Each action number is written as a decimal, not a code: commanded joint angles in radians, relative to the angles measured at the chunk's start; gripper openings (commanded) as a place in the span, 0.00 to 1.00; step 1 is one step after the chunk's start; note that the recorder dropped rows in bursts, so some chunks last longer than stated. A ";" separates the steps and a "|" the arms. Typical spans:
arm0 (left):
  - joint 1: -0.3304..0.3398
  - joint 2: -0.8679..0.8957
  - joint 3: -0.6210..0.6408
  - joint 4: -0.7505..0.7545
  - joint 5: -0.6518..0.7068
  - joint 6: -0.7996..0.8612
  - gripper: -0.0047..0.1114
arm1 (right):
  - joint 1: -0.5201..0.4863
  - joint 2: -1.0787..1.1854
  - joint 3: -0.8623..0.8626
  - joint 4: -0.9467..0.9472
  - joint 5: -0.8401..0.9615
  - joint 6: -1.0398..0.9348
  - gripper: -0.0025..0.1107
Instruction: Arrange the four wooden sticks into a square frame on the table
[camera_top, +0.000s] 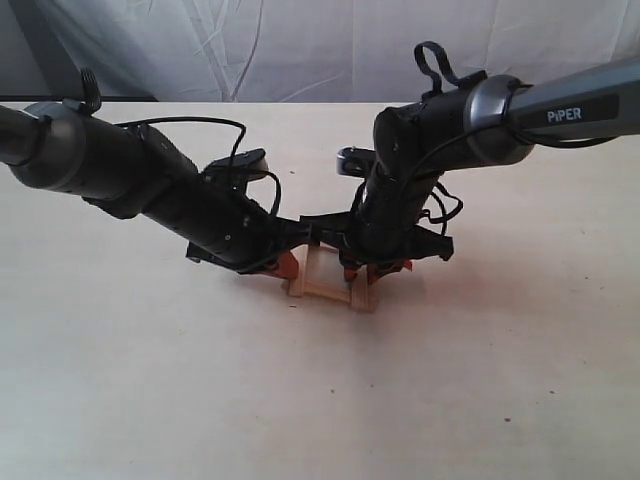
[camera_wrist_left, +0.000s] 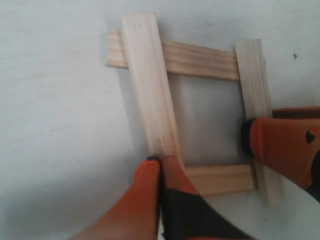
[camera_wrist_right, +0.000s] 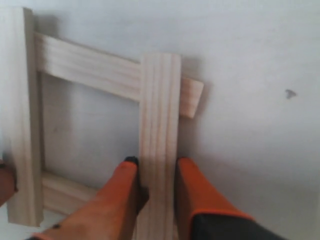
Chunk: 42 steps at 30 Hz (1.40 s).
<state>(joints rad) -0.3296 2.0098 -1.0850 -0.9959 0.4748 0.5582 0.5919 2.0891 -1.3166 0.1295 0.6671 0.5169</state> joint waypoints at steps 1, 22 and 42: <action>0.000 0.015 0.008 0.040 0.065 0.000 0.04 | -0.003 -0.003 0.005 -0.077 -0.030 0.041 0.03; 0.000 0.012 0.008 0.048 0.073 0.000 0.04 | -0.003 -0.003 0.005 -0.083 -0.048 0.062 0.12; 0.000 -0.020 0.008 0.045 0.062 0.000 0.04 | -0.074 -0.140 0.005 -0.106 -0.019 0.060 0.45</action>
<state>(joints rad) -0.3296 1.9995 -1.0846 -0.9550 0.5331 0.5582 0.5331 1.9805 -1.3166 0.0475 0.6368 0.5783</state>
